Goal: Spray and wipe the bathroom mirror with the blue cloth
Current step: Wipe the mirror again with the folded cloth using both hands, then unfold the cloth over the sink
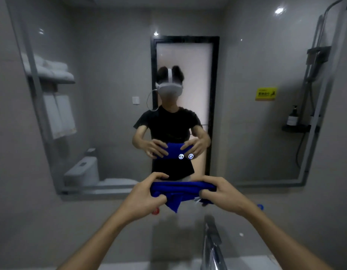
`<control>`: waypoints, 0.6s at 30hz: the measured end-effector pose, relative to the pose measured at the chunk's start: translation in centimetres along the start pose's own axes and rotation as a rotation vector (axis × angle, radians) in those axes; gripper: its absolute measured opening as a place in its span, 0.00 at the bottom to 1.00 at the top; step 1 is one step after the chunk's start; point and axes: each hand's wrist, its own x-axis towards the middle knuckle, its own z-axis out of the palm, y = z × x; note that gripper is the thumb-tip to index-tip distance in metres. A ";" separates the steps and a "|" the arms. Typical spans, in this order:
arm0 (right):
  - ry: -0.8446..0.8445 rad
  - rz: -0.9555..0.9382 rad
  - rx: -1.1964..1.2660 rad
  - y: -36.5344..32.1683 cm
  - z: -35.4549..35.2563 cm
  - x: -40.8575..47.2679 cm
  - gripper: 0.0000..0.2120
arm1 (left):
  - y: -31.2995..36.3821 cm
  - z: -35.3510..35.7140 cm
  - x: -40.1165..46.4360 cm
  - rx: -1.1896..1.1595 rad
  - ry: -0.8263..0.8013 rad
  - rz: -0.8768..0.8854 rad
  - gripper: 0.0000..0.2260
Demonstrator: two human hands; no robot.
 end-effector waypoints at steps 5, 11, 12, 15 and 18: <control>-0.023 0.158 0.238 0.5 3.7 -3.4 0.12 | -1.3 0.4 -4.5 -0.334 -0.014 -0.267 0.21; 0.021 0.180 0.292 0.8 7.4 -5.8 0.11 | -2.3 0.5 -7.9 -0.657 0.034 -0.361 0.14; 0.051 0.162 0.297 0.5 8.0 -6.3 0.11 | -2.4 0.6 -8.3 -0.727 0.085 -0.361 0.12; 0.175 0.089 0.344 -0.1 10.5 -8.0 0.14 | -2.7 1.5 -9.6 -0.997 0.218 -0.385 0.13; 0.350 0.011 0.123 0.5 13.6 -9.7 0.17 | -2.4 3.3 -10.7 -1.357 0.267 -0.470 0.14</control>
